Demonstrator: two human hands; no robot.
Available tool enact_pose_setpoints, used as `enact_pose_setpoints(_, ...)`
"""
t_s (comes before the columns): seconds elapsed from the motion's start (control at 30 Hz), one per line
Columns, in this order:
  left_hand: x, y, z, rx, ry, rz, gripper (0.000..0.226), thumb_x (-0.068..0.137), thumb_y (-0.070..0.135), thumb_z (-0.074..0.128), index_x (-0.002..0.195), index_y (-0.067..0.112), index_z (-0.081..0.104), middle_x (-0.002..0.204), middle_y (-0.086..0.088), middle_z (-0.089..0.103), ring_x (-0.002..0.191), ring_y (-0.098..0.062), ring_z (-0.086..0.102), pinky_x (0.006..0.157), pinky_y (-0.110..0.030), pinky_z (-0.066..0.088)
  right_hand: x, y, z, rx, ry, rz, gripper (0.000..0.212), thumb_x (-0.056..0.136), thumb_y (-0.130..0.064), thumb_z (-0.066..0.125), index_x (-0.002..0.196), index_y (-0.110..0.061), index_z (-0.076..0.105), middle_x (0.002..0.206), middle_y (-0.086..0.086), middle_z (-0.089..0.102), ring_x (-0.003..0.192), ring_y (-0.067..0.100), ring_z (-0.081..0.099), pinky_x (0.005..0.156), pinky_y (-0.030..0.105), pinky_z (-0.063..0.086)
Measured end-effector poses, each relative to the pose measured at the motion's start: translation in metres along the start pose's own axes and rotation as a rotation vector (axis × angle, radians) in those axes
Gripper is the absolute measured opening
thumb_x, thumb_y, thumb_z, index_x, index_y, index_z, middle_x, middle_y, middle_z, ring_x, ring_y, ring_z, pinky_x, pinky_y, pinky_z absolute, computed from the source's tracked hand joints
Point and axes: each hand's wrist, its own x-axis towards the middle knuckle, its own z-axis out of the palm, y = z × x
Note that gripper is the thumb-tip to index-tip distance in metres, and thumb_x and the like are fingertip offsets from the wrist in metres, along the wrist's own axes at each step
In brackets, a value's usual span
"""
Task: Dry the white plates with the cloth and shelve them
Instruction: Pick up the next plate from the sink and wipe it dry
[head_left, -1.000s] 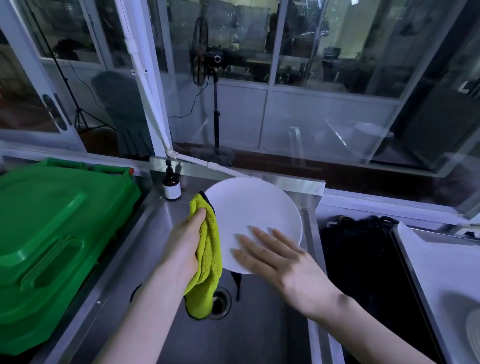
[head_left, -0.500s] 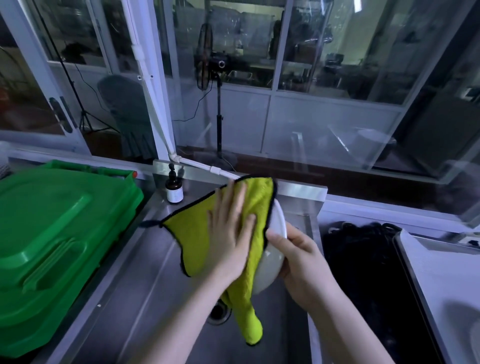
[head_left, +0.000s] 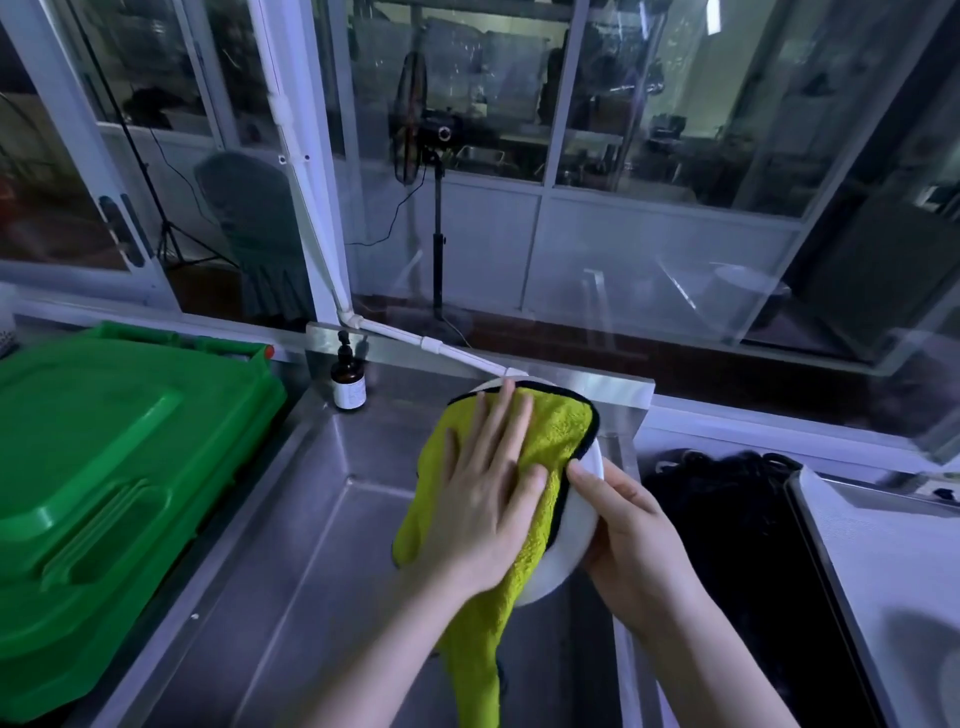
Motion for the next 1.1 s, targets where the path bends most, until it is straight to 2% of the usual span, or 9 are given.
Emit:
enact_pose_setpoints(0.13,0.017,-0.002,-0.001,-0.012,-0.061,0.012,0.06,0.097,0.062,0.015,0.154,0.044,0.011,0.162,0.025,-0.004,0.149,-0.002,-0.011,0.12,-0.044,-0.002,0.002,0.002,-0.001,0.022,-0.003,0.008,0.029,0.088,-0.023,0.063,0.11,-0.009,0.075,0.11,0.022,0.073,0.096,0.03,0.072,0.081,0.037,0.059)
enact_pose_setpoints(0.27,0.032,-0.026,-0.005,-0.055,-0.051,-0.12,0.056,0.1,0.059,0.021,0.152,0.04,0.012,0.161,0.021,0.003,0.15,-0.005,-0.004,0.123,-0.046,0.006,-0.001,0.001,-0.005,0.0,0.009,0.007,0.034,0.081,-0.025,0.072,0.111,-0.007,0.074,0.113,0.025,0.071,0.099,0.034,0.07,0.082,0.04,0.057)
enact_pose_setpoints(0.33,0.028,-0.032,-0.005,-0.076,-0.052,-0.173,0.056,0.1,0.052,0.022,0.152,0.037,0.008,0.158,0.022,-0.001,0.15,-0.008,-0.006,0.122,-0.046,0.007,-0.002,-0.003,-0.011,0.013,0.03,-0.01,0.037,0.077,-0.024,0.076,0.11,-0.007,0.074,0.113,0.024,0.071,0.099,0.033,0.07,0.082,0.038,0.057)
enact_pose_setpoints(0.47,0.007,-0.025,-0.007,-0.007,-0.063,-0.147,0.054,0.099,0.048,0.019,0.148,0.038,-0.003,0.16,0.017,-0.013,0.149,-0.009,-0.017,0.123,-0.041,-0.002,-0.002,-0.005,-0.018,0.094,0.06,-0.016,0.034,0.087,-0.022,0.067,0.116,-0.006,0.072,0.12,0.023,0.069,0.106,0.033,0.069,0.089,0.039,0.059)
enact_pose_setpoints(0.6,-0.014,0.004,-0.001,0.148,-0.115,-0.056,0.055,0.096,0.051,0.007,0.149,0.042,-0.004,0.16,0.023,-0.011,0.149,-0.006,-0.014,0.122,-0.04,-0.006,0.005,-0.001,-0.013,0.171,0.09,0.009,0.043,0.096,-0.023,0.054,0.134,-0.003,0.06,0.133,0.024,0.062,0.128,0.04,0.055,0.113,0.052,0.039)
enact_pose_setpoints(0.73,-0.003,0.008,0.001,0.183,-0.145,0.001,0.056,0.097,0.054,0.005,0.151,0.044,-0.005,0.16,0.025,-0.014,0.149,-0.005,-0.013,0.121,-0.042,-0.008,0.008,0.004,-0.008,0.242,0.133,0.027,0.05,0.094,-0.021,0.053,0.138,0.001,0.052,0.136,0.026,0.059,0.132,0.043,0.051,0.117,0.058,0.03)
enact_pose_setpoints(0.87,0.019,-0.02,-0.011,0.189,-0.218,-0.146,0.053,0.103,0.051,0.015,0.147,0.044,-0.013,0.156,0.022,-0.027,0.148,-0.007,-0.021,0.122,-0.047,0.0,0.005,0.0,-0.012,0.207,0.123,0.032,0.042,0.097,-0.019,0.052,0.135,0.0,0.057,0.134,0.026,0.06,0.13,0.045,0.052,0.116,0.057,0.032)
enact_pose_setpoints(1.0,-0.006,-0.016,-0.002,-0.004,-0.031,-0.137,0.057,0.098,0.051,0.015,0.152,0.035,0.004,0.162,0.014,-0.013,0.15,-0.01,-0.013,0.123,-0.043,0.003,0.007,-0.009,-0.014,0.217,0.144,-0.014,0.041,0.096,-0.021,0.052,0.133,-0.006,0.061,0.133,0.023,0.062,0.128,0.04,0.055,0.113,0.053,0.039)
enact_pose_setpoints(1.1,-0.026,-0.001,0.011,-0.143,0.163,-0.252,0.062,0.098,0.048,0.016,0.154,0.021,0.019,0.164,0.007,-0.002,0.152,-0.012,-0.005,0.123,-0.043,0.011,0.011,-0.011,-0.008,0.261,0.171,-0.025,0.043,0.095,-0.025,0.053,0.133,-0.009,0.061,0.132,0.02,0.064,0.124,0.037,0.059,0.106,0.049,0.047)
